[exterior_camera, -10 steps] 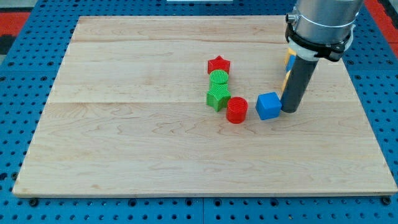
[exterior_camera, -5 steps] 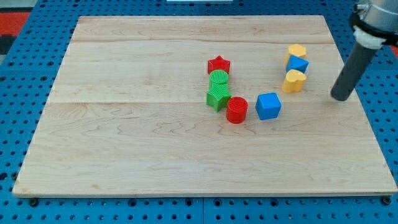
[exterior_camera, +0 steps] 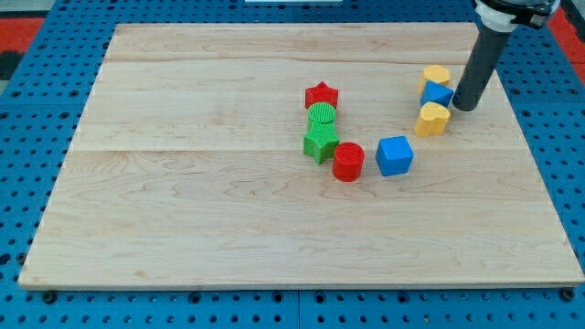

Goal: Push yellow heart on top left to the blue cube

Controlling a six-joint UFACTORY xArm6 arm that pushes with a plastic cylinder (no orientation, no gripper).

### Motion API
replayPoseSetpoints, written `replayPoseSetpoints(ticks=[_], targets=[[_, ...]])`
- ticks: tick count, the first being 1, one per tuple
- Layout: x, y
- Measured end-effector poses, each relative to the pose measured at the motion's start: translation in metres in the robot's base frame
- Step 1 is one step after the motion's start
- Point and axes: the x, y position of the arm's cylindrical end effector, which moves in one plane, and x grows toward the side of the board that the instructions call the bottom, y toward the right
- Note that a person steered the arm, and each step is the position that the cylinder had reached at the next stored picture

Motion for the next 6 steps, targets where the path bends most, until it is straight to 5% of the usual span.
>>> replayPoseSetpoints(ticks=[6], targets=[[0.021, -0.032]])
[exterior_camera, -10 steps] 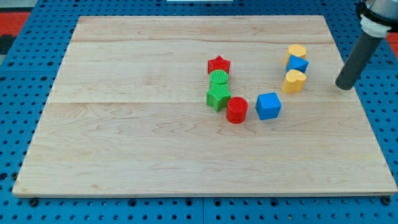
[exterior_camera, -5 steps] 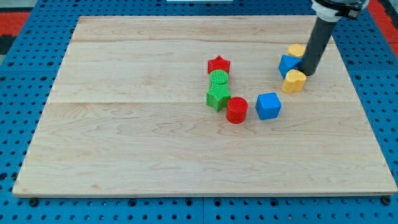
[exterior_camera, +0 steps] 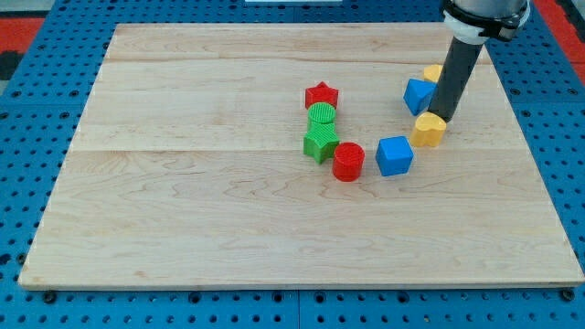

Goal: Push yellow heart on top left to the blue cube

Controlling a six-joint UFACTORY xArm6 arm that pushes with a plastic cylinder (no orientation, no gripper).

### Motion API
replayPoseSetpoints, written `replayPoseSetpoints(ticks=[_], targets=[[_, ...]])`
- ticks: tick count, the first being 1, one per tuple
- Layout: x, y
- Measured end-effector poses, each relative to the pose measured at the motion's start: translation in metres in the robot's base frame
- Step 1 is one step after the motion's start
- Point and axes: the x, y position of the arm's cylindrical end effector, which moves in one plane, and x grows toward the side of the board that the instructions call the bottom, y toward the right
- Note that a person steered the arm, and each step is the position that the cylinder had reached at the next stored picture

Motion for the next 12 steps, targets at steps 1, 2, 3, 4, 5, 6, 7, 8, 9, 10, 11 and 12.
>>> replayPoseSetpoints(ticks=[1, 2, 3, 4, 5, 6, 7, 8, 9, 10, 11, 12], targets=[[0.000, 0.013], [0.005, 0.033], [0.015, 0.033], [0.016, 0.016], [0.011, 0.001], [0.011, -0.006], [0.014, -0.006], [0.014, -0.007], [0.014, -0.011], [0.014, -0.004], [0.014, 0.004], [0.014, 0.010]])
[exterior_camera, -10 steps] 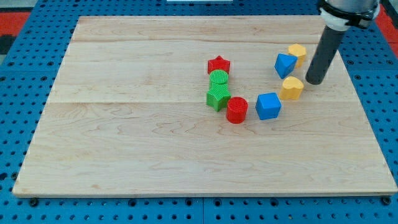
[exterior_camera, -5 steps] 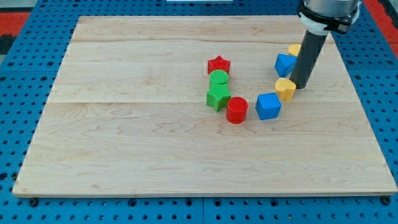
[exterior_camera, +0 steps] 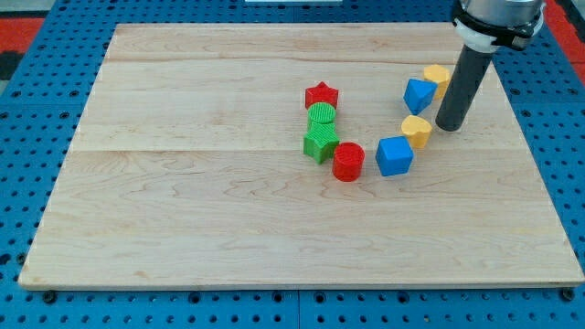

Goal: Push yellow heart on top left to the blue cube

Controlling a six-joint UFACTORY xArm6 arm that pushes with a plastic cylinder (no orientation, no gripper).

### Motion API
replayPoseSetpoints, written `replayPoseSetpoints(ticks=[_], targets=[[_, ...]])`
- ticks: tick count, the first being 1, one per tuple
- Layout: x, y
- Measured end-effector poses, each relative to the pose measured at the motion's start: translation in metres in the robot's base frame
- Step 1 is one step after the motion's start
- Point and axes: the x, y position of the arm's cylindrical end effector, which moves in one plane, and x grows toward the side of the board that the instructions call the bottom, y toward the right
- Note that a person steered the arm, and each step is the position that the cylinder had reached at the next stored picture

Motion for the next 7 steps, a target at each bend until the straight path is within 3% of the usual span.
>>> replayPoseSetpoints(ticks=[3, 6, 7], targets=[[0.011, 0.017], [0.016, -0.062], [0.016, -0.057]])
